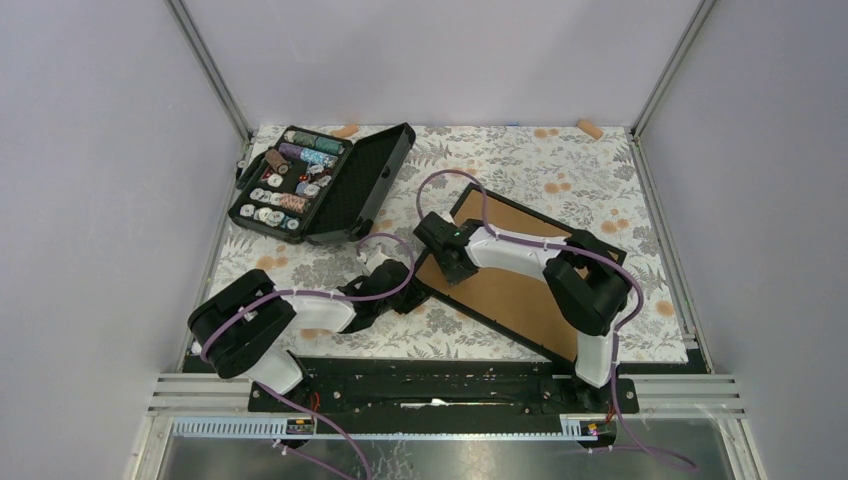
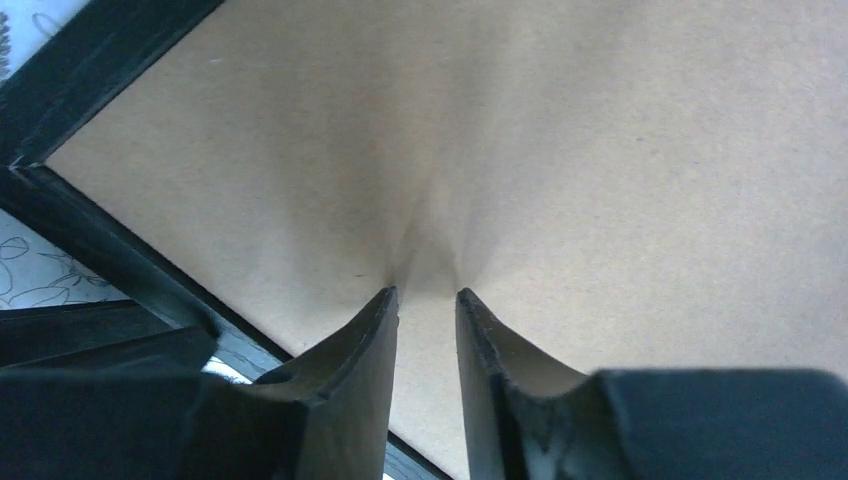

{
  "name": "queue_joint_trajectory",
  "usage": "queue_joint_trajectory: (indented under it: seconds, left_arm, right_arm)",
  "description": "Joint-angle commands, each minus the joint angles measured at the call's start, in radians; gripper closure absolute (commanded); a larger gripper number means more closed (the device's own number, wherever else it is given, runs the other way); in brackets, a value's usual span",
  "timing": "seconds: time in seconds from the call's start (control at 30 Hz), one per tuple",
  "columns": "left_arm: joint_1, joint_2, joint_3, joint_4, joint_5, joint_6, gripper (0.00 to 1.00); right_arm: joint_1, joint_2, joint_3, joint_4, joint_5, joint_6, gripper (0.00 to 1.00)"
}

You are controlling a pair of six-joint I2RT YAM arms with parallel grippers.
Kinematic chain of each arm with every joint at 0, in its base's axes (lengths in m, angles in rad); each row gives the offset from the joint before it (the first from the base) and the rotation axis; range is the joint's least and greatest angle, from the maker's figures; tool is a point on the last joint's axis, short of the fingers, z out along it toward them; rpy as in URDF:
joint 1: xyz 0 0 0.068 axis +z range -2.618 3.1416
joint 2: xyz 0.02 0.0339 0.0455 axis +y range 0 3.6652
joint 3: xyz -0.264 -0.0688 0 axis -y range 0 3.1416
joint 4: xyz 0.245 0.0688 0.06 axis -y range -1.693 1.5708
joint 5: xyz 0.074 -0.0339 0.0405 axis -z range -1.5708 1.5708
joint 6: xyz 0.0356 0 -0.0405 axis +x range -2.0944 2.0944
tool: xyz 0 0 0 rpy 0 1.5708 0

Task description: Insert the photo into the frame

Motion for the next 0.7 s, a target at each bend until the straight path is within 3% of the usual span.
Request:
queue_joint_trajectory:
  seconds: [0.0,0.1,0.2,0.67]
  left_arm:
    - [0.003,0.002,-0.038,-0.362,-0.088,0.111,0.68]
    - [0.004,0.001,-0.040,-0.352,-0.087,0.113,0.67]
    - [0.003,0.030,-0.039,-0.347,-0.072,0.110,0.67]
    - [0.006,0.087,-0.027,-0.328,-0.053,0.109,0.67]
  right_arm:
    - [-0.052,-0.116,-0.016,0.012,-0.071,0.016,0.59]
    - [-0.051,-0.088,-0.022,0.010,-0.246,-0.076,0.52]
    - [-0.049,-0.076,-0.055,-0.004,-0.285,-0.127,0.49]
    - [-0.049,-0.083,-0.076,0.049,-0.316,-0.153,0.50]
